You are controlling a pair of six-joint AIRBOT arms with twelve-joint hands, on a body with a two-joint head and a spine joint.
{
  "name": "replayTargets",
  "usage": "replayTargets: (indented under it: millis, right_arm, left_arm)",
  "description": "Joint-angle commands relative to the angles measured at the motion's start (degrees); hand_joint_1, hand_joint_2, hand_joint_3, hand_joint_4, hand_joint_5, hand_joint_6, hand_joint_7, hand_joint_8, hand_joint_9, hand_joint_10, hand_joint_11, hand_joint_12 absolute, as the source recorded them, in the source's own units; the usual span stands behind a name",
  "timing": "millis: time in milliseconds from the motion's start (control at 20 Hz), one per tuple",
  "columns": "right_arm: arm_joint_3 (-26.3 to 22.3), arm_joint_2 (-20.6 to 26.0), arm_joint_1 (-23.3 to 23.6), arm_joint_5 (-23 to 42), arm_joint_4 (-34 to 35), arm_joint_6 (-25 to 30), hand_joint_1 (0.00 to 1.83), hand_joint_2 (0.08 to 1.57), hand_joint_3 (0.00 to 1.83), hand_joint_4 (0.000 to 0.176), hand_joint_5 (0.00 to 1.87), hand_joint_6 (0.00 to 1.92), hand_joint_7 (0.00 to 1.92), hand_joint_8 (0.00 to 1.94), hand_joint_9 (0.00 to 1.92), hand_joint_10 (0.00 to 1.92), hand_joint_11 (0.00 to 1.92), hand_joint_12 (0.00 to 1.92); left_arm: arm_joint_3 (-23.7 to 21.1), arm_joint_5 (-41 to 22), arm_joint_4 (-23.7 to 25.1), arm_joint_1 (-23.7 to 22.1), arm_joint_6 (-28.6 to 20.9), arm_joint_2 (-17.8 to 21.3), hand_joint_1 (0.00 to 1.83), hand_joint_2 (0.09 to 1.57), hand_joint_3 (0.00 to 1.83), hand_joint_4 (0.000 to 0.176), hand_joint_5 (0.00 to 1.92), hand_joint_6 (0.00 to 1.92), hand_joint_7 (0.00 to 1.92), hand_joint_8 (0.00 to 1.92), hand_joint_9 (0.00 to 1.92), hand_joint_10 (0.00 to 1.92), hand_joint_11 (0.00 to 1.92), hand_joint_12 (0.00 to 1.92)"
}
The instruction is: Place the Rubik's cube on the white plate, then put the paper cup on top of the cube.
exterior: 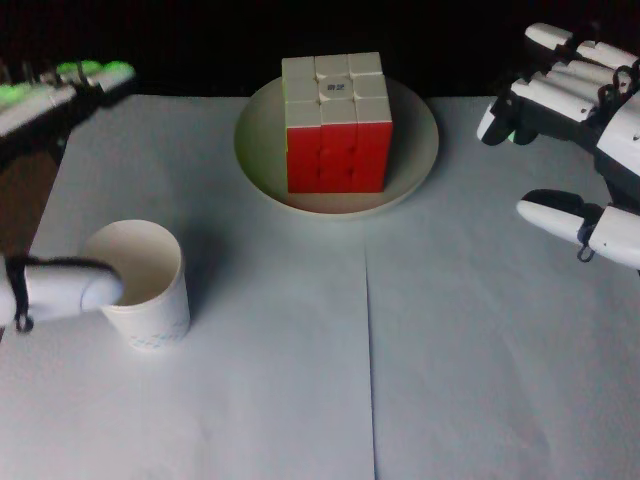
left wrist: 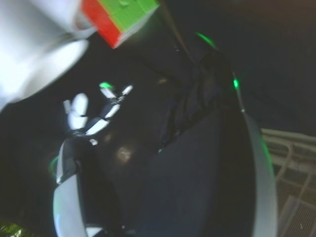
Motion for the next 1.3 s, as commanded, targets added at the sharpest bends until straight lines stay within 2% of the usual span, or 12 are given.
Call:
replayTargets:
  millis: [0,150,250,400,550,650,800,900,1000,1050,1100,1250]
  right_arm:
    - [0.0,0.1,0.2,7.4,0.4,0.1,0.79,1.37,0.0,0.0,0.04,1.33,0.18,1.47,0.15,1.56,0.0,1.6]
    - [0.0,0.1,0.2,7.5,0.6,0.1,0.8,1.37,0.0,0.0,0.07,1.35,0.22,1.47,0.17,1.52,0.0,1.62]
    - [0.0,0.1,0.2,7.6,0.7,0.1,0.79,1.38,0.0,0.0,0.04,1.31,0.21,1.47,0.18,1.55,0.0,1.66]
    - [0.1,0.1,0.2,7.6,0.8,0.1,0.79,1.37,0.0,0.0,0.06,1.27,0.23,1.41,0.2,1.5,0.0,1.63]
    - [0.2,0.1,0.2,7.6,1.0,0.1,0.79,1.36,0.0,0.0,0.06,1.25,0.19,1.41,0.18,1.53,0.0,1.61]
    - [0.2,0.1,0.2,7.6,1.1,0.1,0.86,1.34,0.0,0.0,0.12,1.24,0.27,1.4,0.21,1.46,0.0,1.54]
    - [0.3,0.0,0.2,7.6,1.3,0.1,0.79,1.36,0.0,0.0,0.07,1.26,0.21,1.45,0.15,1.53,0.0,1.61]
    - [0.4,0.0,0.2,7.6,1.4,0.1,0.81,1.36,0.0,0.0,0.06,1.27,0.19,1.44,0.16,1.55,0.0,1.64]
    - [0.4,-0.1,0.2,7.6,1.4,0.1,0.84,1.37,0.0,0.0,0.07,1.3,0.24,1.49,0.14,1.53,0.0,1.55]
    - [0.4,-0.1,0.2,7.6,1.4,0.1,0.82,1.37,0.01,0.0,0.05,1.28,0.18,1.47,0.13,1.56,0.0,1.63]
    - [0.4,-0.1,0.2,7.6,1.4,0.1,0.79,1.36,0.0,0.0,0.06,1.26,0.2,1.46,0.15,1.55,0.0,1.64]
    - [0.4,-0.1,0.2,7.6,1.5,0.1,0.83,1.37,0.0,0.0,0.1,1.26,0.28,1.46,0.19,1.51,0.0,1.62]
  left_arm:
    - [-0.2,-9.3,-1.4,0.5,-0.8,0.3,0.52,0.96,0.0,0.121,0.0,0.0,0.0,0.0,0.0,0.0,0.0,0.24]
    - [-1.0,-8.7,-1.4,2.4,-0.9,0.0,0.65,0.96,0.0,0.175,0.0,0.0,0.0,0.0,0.0,0.0,0.0,0.0]
    - [-0.1,-6.6,-2.1,2.4,-1.3,-1.3,0.51,0.98,0.01,0.172,0.0,0.0,0.0,0.0,0.0,0.0,0.0,0.0]
    - [1.0,-3.4,-2.9,2.4,-1.4,-2.9,0.61,0.98,0.0,0.113,0.0,0.0,0.0,0.0,0.0,0.0,0.0,0.0]
    - [2.8,0.3,-3.3,2.4,-2.6,-5.2,0.63,0.98,0.0,0.155,0.0,0.0,0.0,0.0,0.0,0.0,0.0,0.0]
    - [3.3,1.4,-3.6,2.4,-2.7,-6.1,0.74,1.0,0.01,0.117,0.02,0.01,0.04,0.02,0.0,0.0,0.01,0.01]
    - [4.2,2.9,-3.7,2.3,-2.9,-7.7,0.85,1.0,0.0,0.096,0.1,0.0,0.15,0.0,0.13,0.01,0.0,0.82]
    - [4.4,2.8,-4.0,2.2,-3.0,-8.4,0.81,1.09,0.01,0.152,0.17,0.02,0.25,0.03,0.19,0.06,0.0,1.11]
    - [4.8,2.5,-4.5,2.1,-3.1,-9.6,0.92,1.09,0.01,0.147,0.38,0.12,0.33,0.38,0.04,0.94,0.0,1.5]
    - [4.9,2.5,-4.6,1.9,-3.1,-9.9,0.87,1.15,0.0,0.086,0.26,0.67,0.21,0.82,0.0,1.23,0.0,1.66]
    - [5.1,2.6,-4.7,1.7,-3.1,-10.3,0.85,1.18,0.0,0.106,0.09,1.13,0.16,0.99,0.03,1.28,0.0,1.76]
    - [5.2,1.8,-5.0,1.5,-3.2,-10.5,0.96,1.19,0.0,0.13,0.08,1.42,0.14,1.45,0.02,1.62,0.0,1.81]
